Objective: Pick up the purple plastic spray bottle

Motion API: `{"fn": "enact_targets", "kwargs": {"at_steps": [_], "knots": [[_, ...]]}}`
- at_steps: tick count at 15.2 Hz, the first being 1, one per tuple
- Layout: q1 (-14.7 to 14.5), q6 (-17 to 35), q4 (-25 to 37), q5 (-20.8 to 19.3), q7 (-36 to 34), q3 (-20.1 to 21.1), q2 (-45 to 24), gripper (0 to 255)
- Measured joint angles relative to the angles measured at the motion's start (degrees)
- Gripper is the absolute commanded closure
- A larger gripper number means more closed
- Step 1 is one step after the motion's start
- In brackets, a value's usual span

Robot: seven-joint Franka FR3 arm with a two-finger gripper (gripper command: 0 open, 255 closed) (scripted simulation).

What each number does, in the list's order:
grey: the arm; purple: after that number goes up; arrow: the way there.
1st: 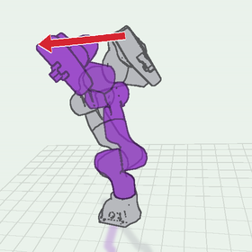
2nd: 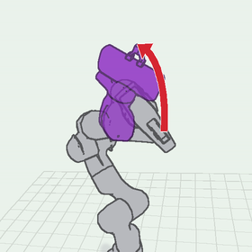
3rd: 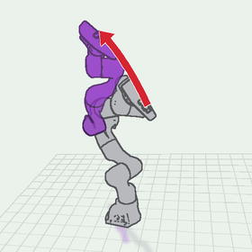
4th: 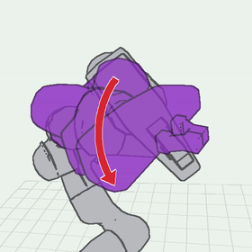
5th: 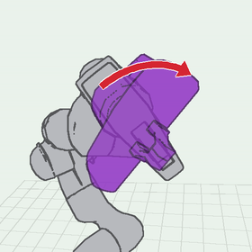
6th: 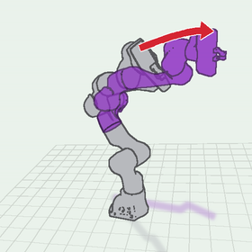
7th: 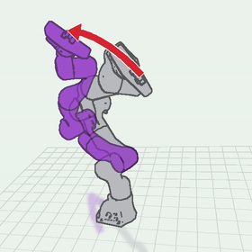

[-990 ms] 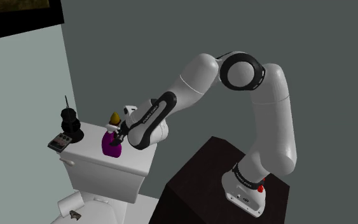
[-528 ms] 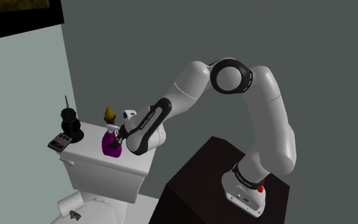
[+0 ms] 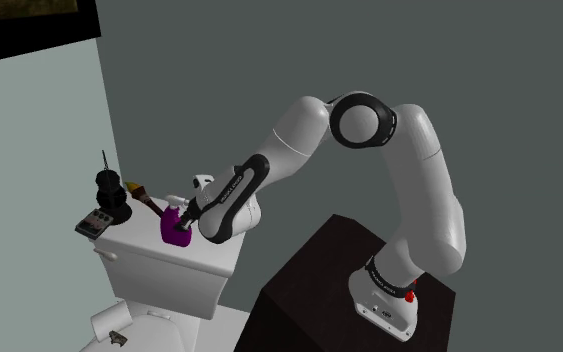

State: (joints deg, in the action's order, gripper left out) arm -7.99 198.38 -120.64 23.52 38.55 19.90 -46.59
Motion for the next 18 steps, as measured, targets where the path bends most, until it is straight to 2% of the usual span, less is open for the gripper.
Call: {"fn": "enact_targets", "kwargs": {"at_steps": [5, 18], "knots": [[-0.26, -0.09, -0.64, 0.35, -0.12, -0.01, 0.77, 255], [-2.61, -6.66, -4.91, 3.57, -0.97, -2.10, 11.92, 255]]}}
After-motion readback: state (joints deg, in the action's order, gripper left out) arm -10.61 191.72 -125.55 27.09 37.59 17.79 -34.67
